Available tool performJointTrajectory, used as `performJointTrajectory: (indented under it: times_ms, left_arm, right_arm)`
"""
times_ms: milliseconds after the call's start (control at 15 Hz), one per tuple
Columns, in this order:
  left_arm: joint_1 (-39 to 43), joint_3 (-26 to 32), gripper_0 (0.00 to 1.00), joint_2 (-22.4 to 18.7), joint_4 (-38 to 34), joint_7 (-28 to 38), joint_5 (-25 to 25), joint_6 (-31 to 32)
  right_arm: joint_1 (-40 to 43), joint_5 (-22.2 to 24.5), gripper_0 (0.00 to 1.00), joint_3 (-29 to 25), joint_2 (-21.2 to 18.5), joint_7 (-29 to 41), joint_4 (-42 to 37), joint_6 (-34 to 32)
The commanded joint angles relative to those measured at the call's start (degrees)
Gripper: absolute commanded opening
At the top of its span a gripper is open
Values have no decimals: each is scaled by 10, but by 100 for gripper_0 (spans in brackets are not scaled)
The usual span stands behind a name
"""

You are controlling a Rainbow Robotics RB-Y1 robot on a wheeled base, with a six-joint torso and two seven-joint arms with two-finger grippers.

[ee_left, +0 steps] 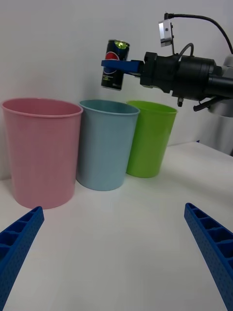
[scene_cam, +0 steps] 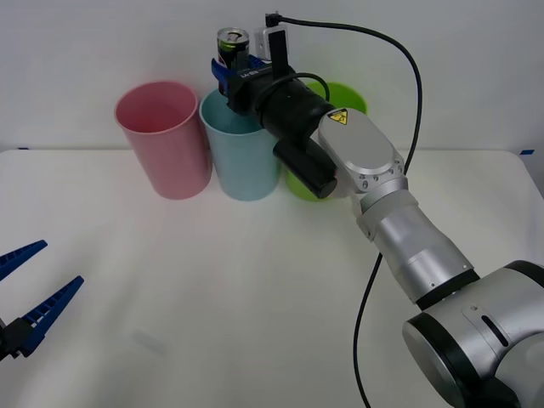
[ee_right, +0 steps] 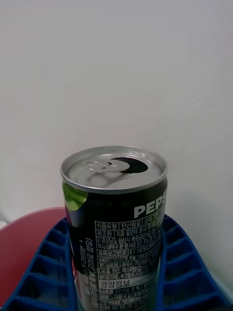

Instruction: Grasp the object on the table and drop it into the matching bin: aluminum can to the light blue bin, PET bottle to the pink bin.

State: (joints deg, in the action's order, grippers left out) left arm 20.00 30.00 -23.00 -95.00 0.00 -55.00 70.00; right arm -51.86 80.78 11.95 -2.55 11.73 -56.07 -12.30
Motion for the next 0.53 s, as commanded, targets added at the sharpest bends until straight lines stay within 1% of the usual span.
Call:
performJointTrajectory:
  times_ms: [67,200,333,467,533]
  left_arm:
    - [0,0,100,0,0,0,0,0]
    - [0,0,100,0,0,0,0,0]
    - [0,0,100,0,0,0,0,0]
    - [0,0,100,0,0,0,0,0]
    - [0,0,100,0,0,0,0,0]
  right_arm:
    - [0,0,100,-2,0,-3,0,0]
    - [1,0,100,-2,-1,-4,0,-2]
    - [5,-13,100,-2,-7,-7,-8,-19]
    - [30,-14,100,-1,-16,-7,-47,-29]
    - [49,-14,100,7,-28,-5,-75,-33]
